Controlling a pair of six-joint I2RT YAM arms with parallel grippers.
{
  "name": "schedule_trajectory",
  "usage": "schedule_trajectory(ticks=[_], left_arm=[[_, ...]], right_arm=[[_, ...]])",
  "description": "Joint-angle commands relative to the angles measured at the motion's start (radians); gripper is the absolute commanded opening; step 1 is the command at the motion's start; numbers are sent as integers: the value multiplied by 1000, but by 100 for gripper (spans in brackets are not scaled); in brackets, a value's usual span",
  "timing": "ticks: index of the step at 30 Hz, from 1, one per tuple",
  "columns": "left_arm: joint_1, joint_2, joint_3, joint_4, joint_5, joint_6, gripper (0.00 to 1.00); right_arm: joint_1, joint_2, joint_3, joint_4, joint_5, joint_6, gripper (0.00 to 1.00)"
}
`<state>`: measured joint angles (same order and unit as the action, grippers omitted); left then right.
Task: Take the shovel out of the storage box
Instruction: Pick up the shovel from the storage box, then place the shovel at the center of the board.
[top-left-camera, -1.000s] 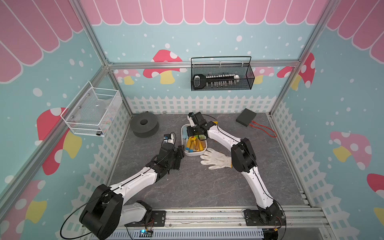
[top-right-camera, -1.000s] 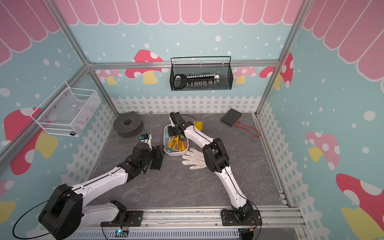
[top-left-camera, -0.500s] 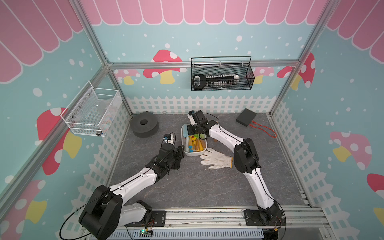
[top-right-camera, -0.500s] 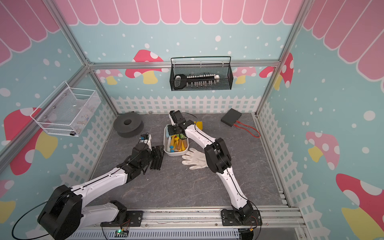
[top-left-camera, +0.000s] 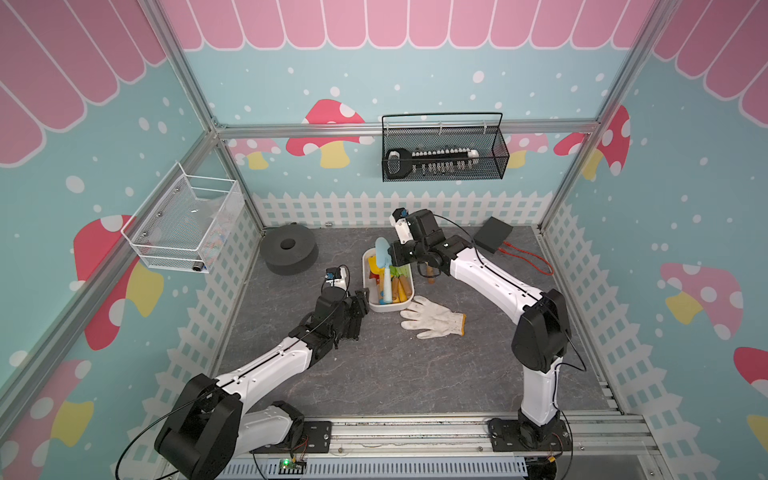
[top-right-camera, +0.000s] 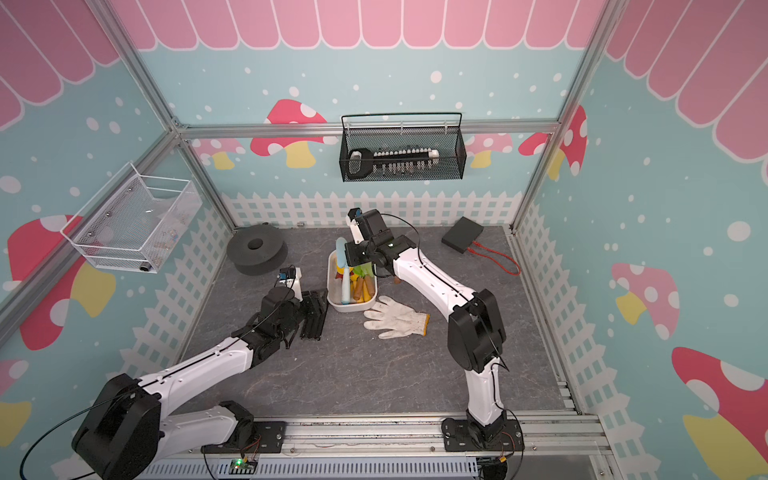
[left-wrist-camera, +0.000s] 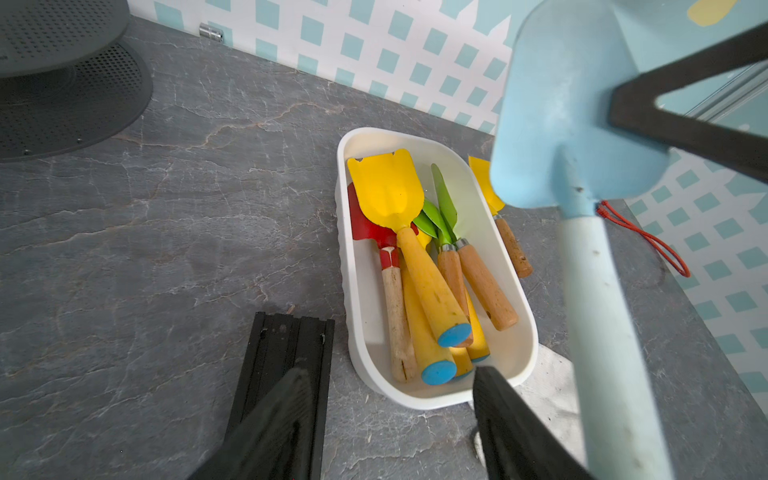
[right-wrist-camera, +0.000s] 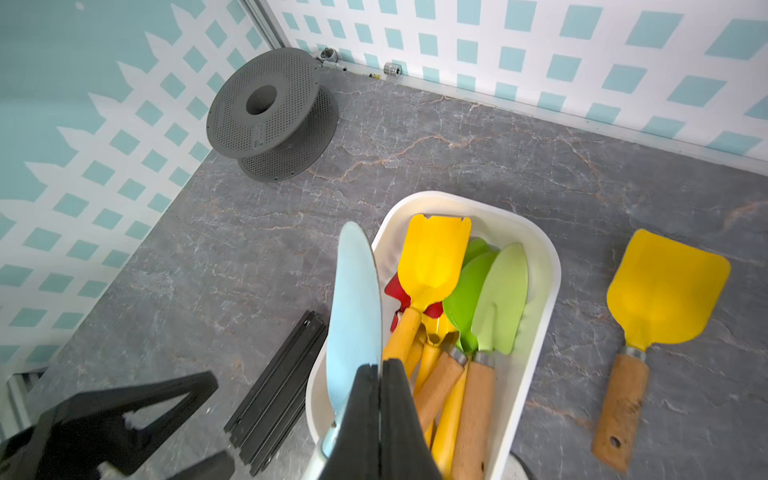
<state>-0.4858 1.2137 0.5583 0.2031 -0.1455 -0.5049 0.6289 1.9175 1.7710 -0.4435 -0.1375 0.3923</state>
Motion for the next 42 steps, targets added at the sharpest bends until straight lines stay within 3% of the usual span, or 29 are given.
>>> schedule_trajectory(ticks=[1, 8, 18, 30, 42], left_arm=[[-7, 10, -21, 69, 11, -9, 66], [-7, 74, 5, 117, 34, 25, 66], [-7, 106, -9, 219, 107, 102, 66], [-7, 47, 46, 69, 158, 213, 67], [-4, 128, 118, -7, 190, 191, 67]], right_arm=[[-32, -84, -82, -1, -47, -17, 0], [-128, -115, -201, 29, -153, -43, 0], [-267, -79, -240, 38, -231, -90, 0], [-394, 20, -188, 49, -288, -130, 0], [-504, 184, -42, 51, -361, -158, 0]])
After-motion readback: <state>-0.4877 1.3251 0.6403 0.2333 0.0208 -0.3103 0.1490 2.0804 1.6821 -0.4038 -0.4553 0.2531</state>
